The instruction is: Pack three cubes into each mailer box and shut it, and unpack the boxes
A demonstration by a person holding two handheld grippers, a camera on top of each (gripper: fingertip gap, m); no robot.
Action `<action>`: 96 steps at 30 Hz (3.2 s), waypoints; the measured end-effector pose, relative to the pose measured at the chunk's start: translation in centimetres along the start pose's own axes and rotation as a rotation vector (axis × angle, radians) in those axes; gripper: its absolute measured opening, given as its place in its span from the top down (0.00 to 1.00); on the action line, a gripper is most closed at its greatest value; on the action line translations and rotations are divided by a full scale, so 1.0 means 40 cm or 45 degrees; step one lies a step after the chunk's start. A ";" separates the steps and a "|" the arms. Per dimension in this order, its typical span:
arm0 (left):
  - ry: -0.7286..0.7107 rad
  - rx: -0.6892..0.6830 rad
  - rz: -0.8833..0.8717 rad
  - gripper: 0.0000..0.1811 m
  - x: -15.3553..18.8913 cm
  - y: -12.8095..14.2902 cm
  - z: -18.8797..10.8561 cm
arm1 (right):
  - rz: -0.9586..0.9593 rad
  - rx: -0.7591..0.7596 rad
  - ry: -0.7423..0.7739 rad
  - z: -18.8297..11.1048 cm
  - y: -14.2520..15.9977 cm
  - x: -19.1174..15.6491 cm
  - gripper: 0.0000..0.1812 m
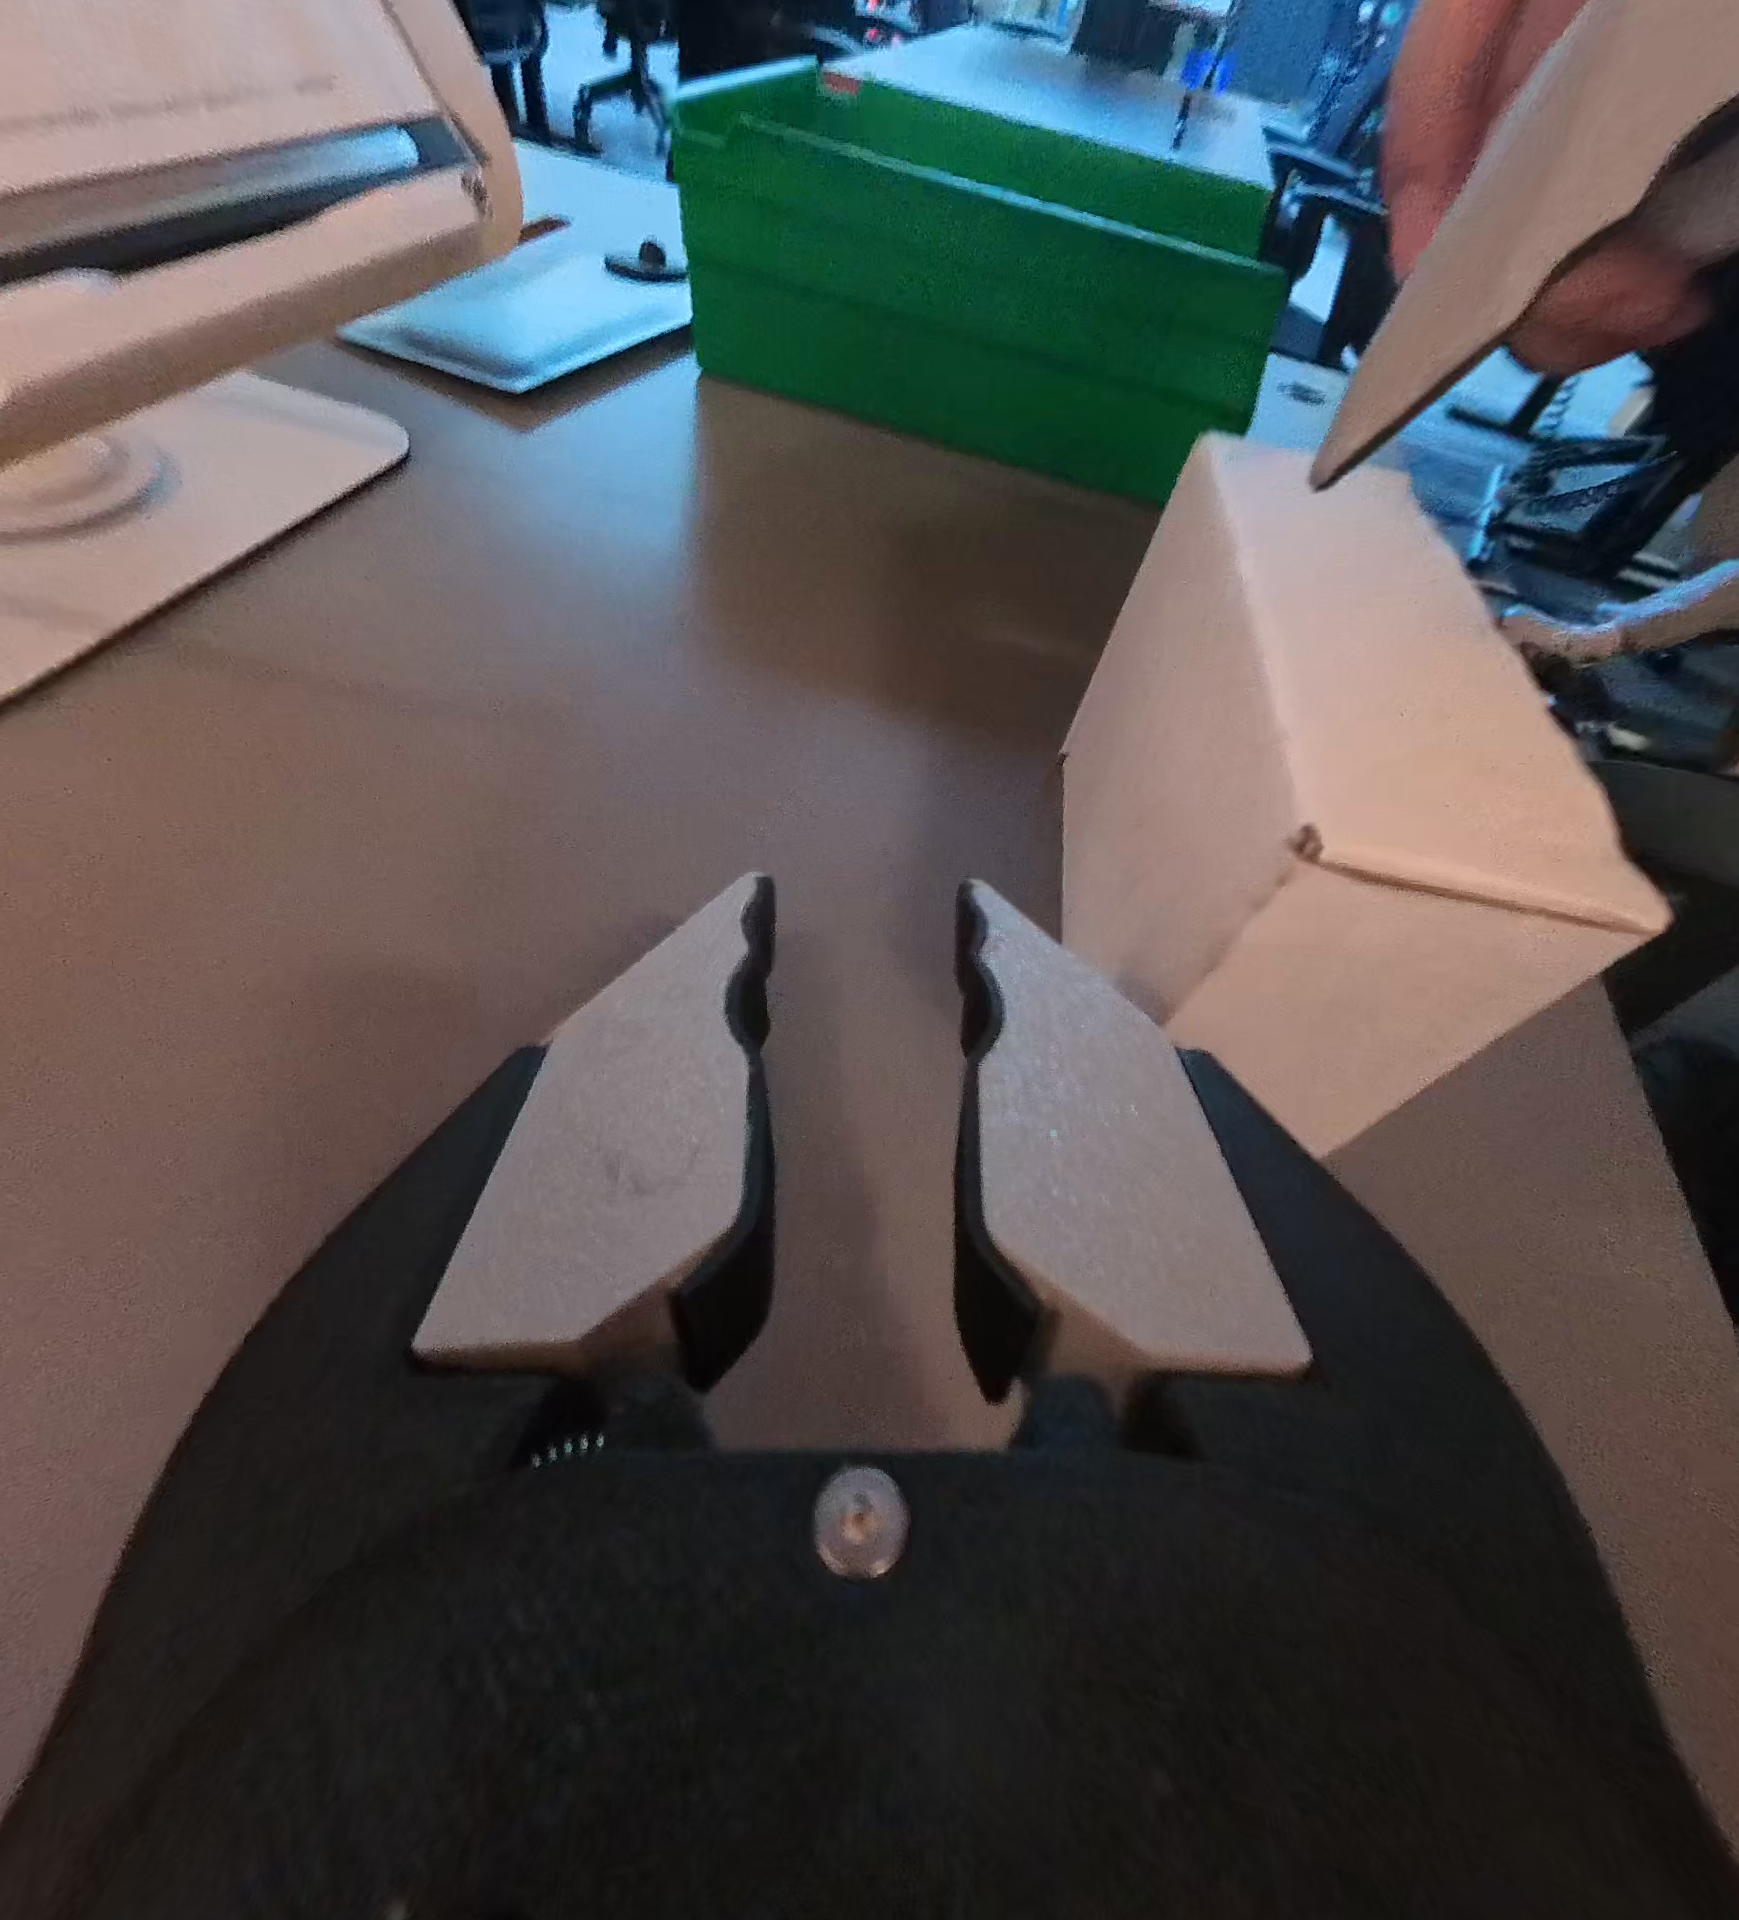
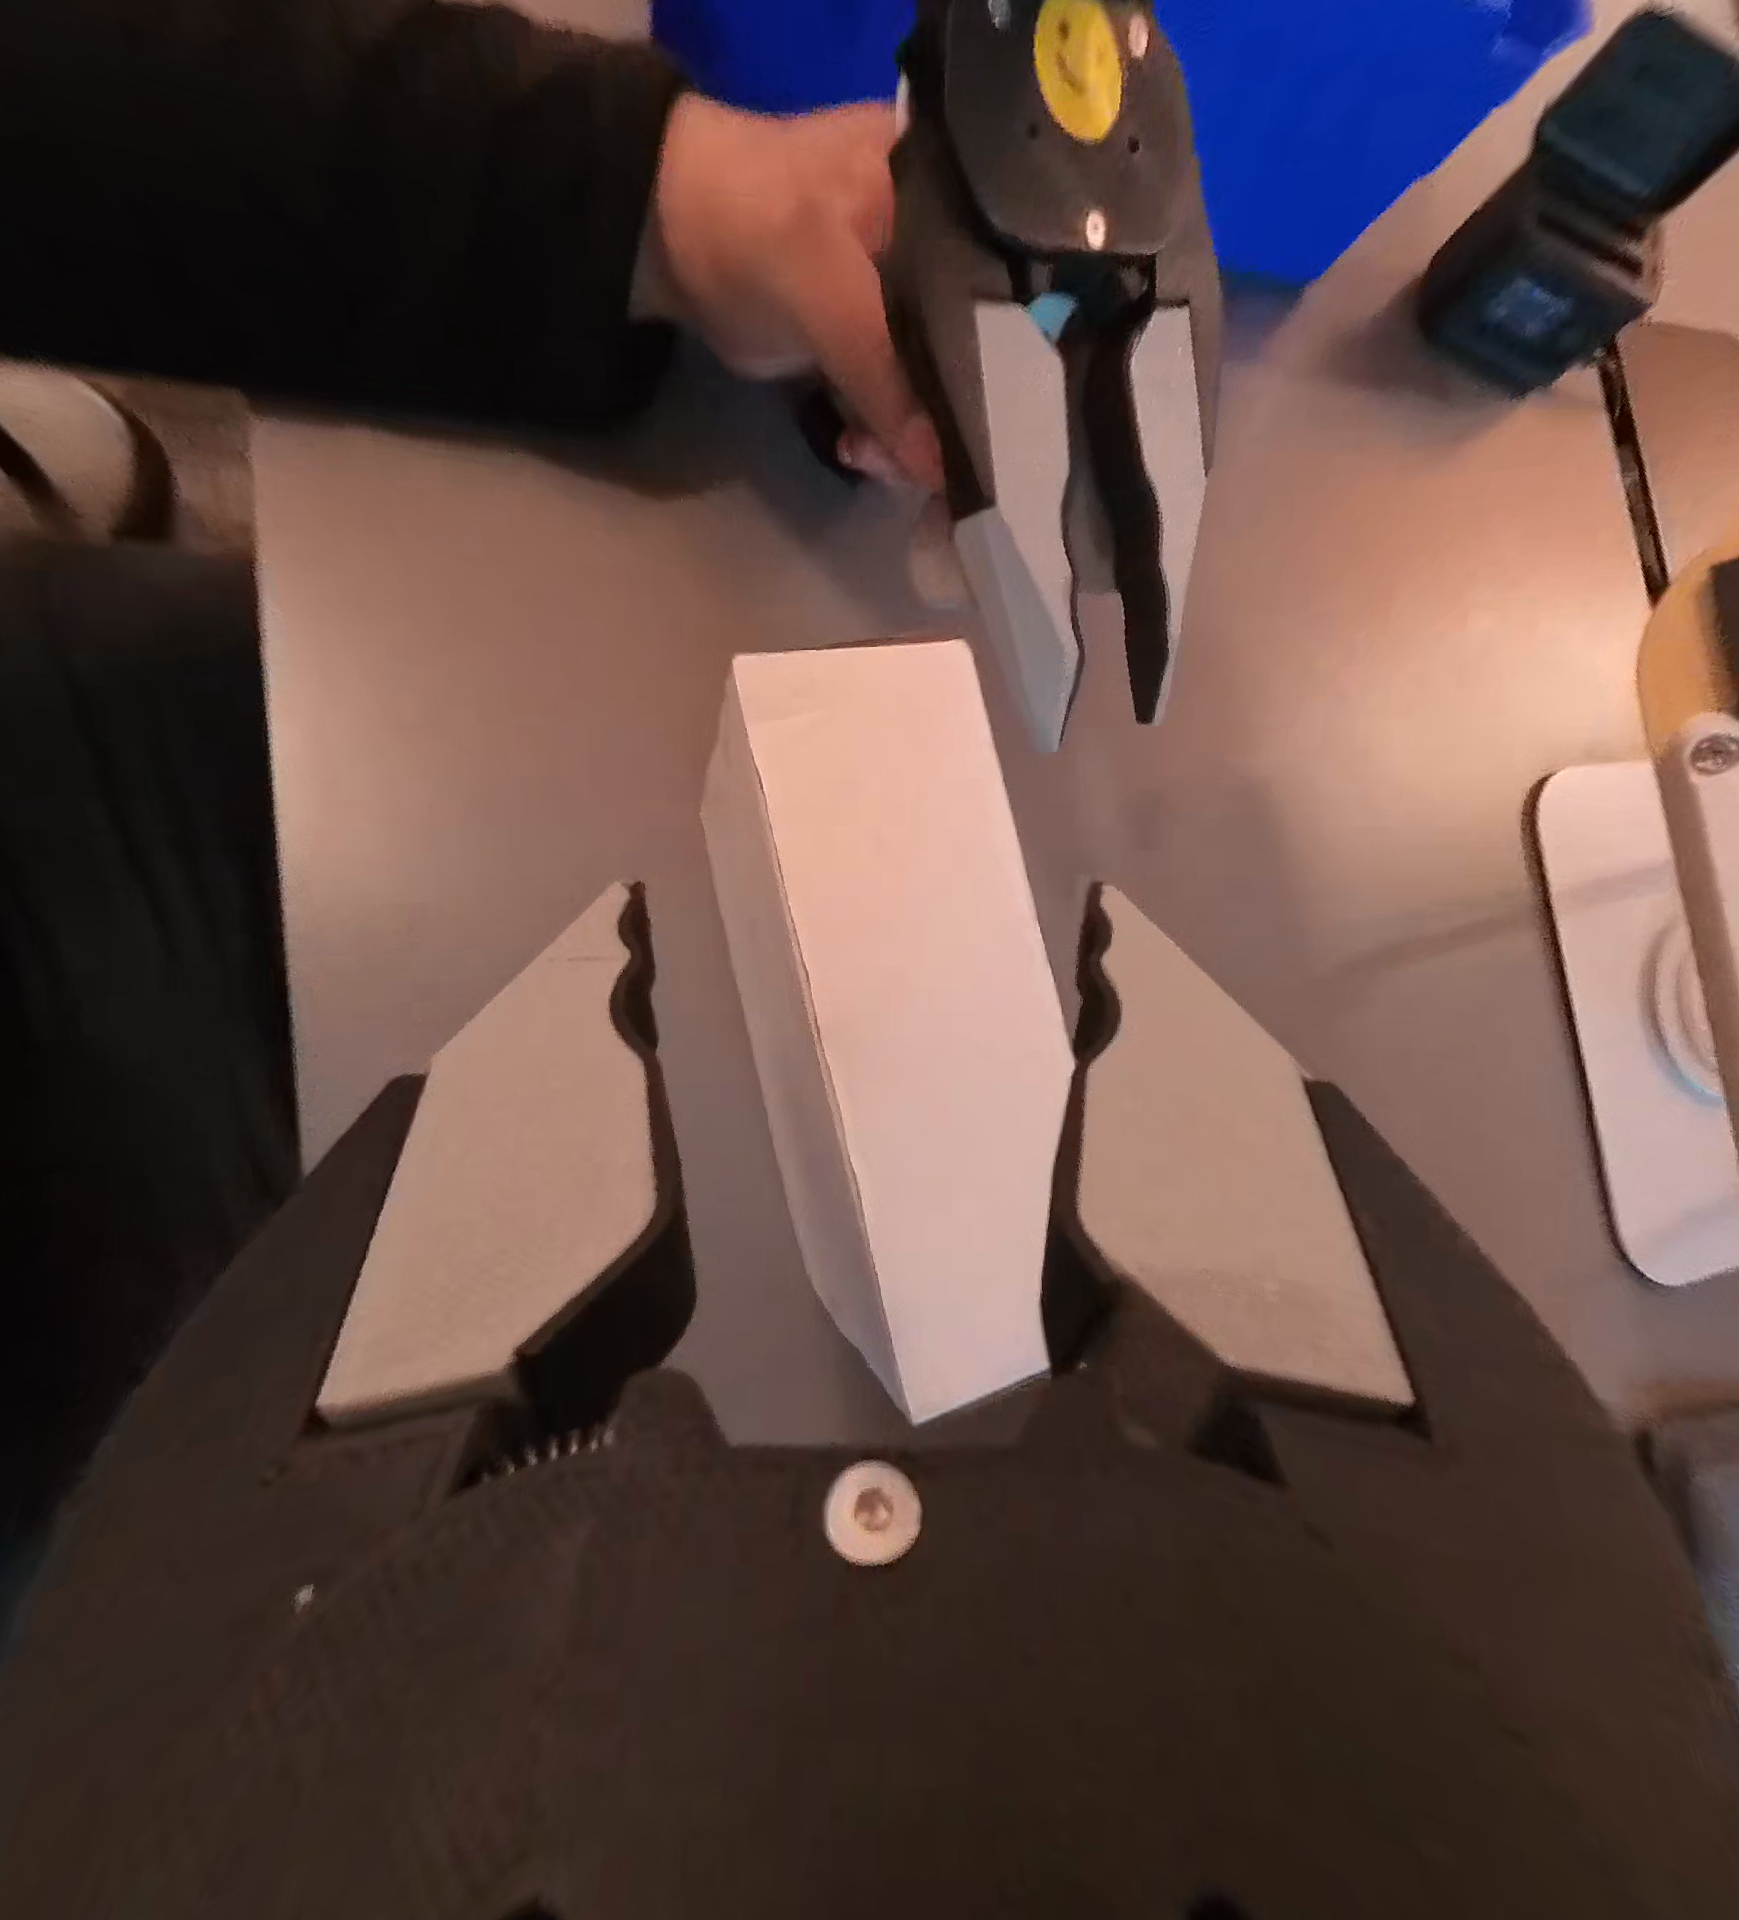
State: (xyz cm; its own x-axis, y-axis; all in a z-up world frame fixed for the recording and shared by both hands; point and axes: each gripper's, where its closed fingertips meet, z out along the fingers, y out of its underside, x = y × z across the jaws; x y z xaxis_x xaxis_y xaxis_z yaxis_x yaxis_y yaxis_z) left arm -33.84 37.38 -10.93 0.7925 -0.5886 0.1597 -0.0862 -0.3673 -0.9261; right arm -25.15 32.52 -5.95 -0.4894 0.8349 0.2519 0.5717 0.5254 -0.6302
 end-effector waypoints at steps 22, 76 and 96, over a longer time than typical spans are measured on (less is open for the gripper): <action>-0.092 0.114 -0.069 0.85 -0.020 -0.013 -0.047 | -0.150 -0.444 0.074 0.108 0.045 0.019 0.64; -0.145 0.026 0.020 0.85 -0.017 0.002 -0.015 | -0.149 -0.749 1.167 -0.541 0.757 0.268 0.65; -0.147 0.028 0.004 0.86 -0.020 0.002 -0.016 | -0.382 -0.815 1.048 -0.464 0.800 0.282 0.65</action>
State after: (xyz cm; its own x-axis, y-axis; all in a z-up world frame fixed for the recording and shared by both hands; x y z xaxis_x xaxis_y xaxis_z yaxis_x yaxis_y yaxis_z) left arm -34.87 37.37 -10.93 0.8568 -0.5022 0.1170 -0.0770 -0.3490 -0.9340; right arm -0.18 61.80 -9.65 -0.2111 0.3873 0.8975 0.8567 0.5154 -0.0210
